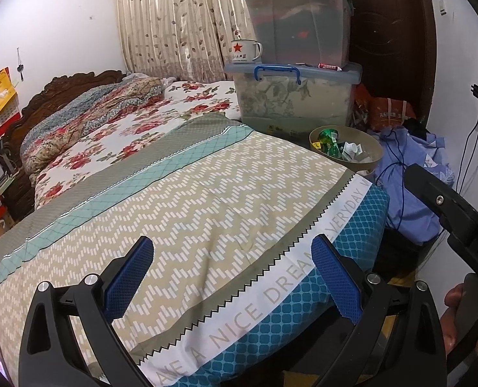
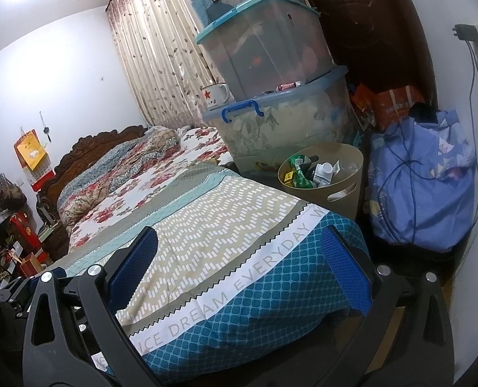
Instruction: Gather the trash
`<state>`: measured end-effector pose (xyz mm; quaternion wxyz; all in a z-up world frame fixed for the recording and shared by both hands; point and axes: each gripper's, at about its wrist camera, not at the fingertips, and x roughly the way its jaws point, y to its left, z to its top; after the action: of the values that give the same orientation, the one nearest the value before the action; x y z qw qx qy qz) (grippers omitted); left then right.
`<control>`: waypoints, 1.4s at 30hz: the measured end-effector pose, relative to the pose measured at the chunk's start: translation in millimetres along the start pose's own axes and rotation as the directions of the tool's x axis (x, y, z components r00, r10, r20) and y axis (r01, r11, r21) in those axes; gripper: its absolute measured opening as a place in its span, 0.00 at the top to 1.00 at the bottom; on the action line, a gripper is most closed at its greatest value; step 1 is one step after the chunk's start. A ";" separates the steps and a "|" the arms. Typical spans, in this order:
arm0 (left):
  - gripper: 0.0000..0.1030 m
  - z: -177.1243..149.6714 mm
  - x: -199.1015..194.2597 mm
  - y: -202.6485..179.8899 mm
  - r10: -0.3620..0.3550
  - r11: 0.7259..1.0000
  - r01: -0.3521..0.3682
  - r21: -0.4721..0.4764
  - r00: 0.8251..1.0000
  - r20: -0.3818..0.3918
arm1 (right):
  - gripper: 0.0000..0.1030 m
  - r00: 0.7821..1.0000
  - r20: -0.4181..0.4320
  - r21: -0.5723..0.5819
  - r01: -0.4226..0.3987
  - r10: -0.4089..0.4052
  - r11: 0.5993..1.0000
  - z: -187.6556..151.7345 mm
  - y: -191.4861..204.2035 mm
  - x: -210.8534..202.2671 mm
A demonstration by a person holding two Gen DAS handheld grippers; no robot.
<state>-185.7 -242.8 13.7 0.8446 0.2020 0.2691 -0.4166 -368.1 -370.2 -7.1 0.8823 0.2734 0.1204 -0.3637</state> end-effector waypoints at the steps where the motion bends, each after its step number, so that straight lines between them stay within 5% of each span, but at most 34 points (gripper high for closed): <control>1: 0.08 0.0 0.0 -0.3 0.001 1.000 -0.001 0.000 1.000 0.000 | 0.03 1.000 -0.001 0.000 0.000 0.000 1.000 0.7 -0.3 0.2; 42: 0.08 -6.2 5.1 -8.9 -0.023 0.999 0.024 0.035 0.999 -0.024 | 0.03 1.000 -0.010 0.005 0.004 -0.004 1.000 -0.4 -3.5 2.9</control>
<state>-192.1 -247.4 4.7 0.8326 0.2186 0.2742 -0.4288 -368.5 -373.7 -10.1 0.8803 0.2774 0.1243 -0.3643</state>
